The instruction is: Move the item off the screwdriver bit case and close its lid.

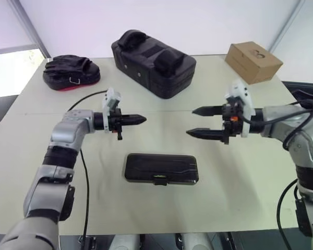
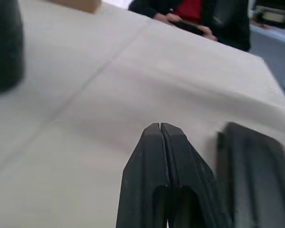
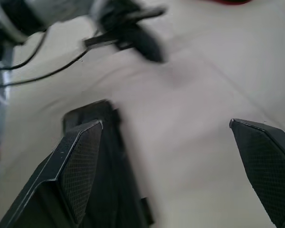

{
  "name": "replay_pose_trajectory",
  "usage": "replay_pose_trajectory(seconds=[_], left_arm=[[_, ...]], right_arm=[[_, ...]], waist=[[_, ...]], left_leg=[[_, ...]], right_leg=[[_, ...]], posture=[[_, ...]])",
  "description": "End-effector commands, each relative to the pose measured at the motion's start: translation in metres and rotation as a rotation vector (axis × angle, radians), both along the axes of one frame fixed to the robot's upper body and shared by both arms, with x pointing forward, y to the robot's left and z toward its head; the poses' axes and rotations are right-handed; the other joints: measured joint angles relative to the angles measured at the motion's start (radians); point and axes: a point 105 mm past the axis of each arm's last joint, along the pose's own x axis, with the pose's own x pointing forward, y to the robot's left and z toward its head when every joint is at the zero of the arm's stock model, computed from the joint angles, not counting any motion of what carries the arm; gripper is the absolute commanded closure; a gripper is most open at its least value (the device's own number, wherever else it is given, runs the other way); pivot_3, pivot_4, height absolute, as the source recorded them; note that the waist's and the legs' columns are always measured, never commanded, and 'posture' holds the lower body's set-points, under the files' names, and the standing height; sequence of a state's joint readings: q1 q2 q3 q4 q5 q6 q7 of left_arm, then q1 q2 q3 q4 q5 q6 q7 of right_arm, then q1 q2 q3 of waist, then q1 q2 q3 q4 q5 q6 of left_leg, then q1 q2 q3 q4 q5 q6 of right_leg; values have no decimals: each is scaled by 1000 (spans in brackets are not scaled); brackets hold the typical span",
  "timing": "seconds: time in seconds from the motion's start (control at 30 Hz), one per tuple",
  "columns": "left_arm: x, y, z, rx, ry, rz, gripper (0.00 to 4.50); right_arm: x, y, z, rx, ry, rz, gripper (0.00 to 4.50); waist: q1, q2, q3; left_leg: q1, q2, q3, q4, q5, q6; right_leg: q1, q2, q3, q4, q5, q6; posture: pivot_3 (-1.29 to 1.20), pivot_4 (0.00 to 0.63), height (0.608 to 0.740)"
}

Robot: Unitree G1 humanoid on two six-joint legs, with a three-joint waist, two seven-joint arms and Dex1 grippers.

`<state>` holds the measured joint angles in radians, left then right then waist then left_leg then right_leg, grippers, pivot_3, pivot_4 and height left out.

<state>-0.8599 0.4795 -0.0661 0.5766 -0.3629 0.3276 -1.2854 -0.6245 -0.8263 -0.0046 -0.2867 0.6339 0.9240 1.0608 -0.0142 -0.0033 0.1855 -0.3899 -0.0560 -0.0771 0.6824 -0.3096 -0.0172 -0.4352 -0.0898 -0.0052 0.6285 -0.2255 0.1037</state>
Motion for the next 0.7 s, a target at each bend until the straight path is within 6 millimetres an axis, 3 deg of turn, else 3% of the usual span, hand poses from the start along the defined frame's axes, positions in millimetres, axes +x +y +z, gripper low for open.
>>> replay_pose_trajectory(seconds=[0.03, 0.2, 0.3, 0.7], left_arm=[[6, -10, -11, 72, -35, -43, 4500], [1, -33, -33, 179, -29, -173, 4500], [-3, -44, -42, 209, -12, -230, 4500], [-13, -70, -63, 285, 42, -352, 4500]], right_arm=[[-21, 16, 4, -21, -33, 113, 1888], [-44, 38, -31, -97, 28, 236, 4467], [-54, 42, -51, -169, 36, 264, 4467], [-93, 67, -73, -227, 37, 316, 4467]], waist=[[2, 0, 0], [4, -1, 1], [4, -2, 1], [3, -2, 1]], left_leg=[[0, 0, 0, 0, 0, 0], [-1, 0, 0, 1, 0, 1], [-1, -1, 0, 1, -1, 1], [-1, 0, -1, 2, -1, 1]], right_leg=[[0, 0, 0, 0, 0, 0], [0, 0, 0, 0, 0, 0], [0, 0, 0, 0, 0, 0], [0, 1, 0, 1, 0, 0]], posture=[[0, 150, 740], [0, 150, 740], [0, 150, 740], [0, 150, 740]])
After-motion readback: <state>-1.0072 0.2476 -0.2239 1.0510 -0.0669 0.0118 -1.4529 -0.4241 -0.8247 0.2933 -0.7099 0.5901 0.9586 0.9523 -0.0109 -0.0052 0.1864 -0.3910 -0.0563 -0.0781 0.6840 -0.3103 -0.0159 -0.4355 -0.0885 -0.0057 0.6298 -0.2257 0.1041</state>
